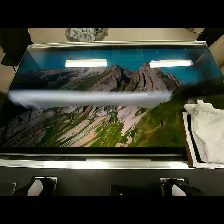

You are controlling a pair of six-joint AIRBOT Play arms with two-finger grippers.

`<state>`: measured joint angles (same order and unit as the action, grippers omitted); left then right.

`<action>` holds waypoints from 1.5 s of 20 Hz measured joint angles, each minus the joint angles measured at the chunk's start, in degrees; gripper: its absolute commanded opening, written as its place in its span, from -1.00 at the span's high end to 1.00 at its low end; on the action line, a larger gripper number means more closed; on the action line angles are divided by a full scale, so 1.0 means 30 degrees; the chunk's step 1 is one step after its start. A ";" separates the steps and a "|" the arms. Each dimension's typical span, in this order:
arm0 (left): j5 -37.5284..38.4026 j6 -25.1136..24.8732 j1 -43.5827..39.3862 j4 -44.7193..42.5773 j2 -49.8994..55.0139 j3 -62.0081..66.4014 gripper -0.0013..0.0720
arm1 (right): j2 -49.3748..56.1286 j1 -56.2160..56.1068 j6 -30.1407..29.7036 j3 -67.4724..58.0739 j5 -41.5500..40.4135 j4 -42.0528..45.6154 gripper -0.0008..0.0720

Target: Fold the shirts.

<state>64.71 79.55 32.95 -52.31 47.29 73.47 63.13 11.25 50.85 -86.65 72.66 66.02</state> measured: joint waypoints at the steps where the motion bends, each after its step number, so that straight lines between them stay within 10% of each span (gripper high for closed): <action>1: -0.0612 0.0503 0.0007 0.0306 -0.0474 0.2215 0.90 | -0.1093 0.0000 -0.0044 -0.1632 -0.1202 0.0780 0.87; 6: -0.1858 0.2951 0.0022 0.0277 -0.2084 1.0761 0.90 | -0.5697 0.0036 0.1107 -0.6768 -0.4794 0.4758 0.87; 15: 0.0896 0.4481 0.0036 0.0372 -0.2397 1.3500 0.90 | -0.7147 0.0029 0.1865 -0.8051 -0.2011 0.6849 0.87; 23: 0.5697 0.1632 -0.1632 -0.0248 0.3891 0.7927 0.90 | 0.2535 -0.0248 0.2113 -0.6033 0.4816 0.6193 0.87; 30: 0.0335 -0.0073 -0.5129 -0.1770 1.0375 0.0364 0.90 | 1.1001 -0.2514 0.3468 -0.4677 -0.0124 0.5989 0.87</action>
<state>65.71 79.33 17.56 -57.63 78.41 74.56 96.14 3.70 61.25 -100.68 72.29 83.99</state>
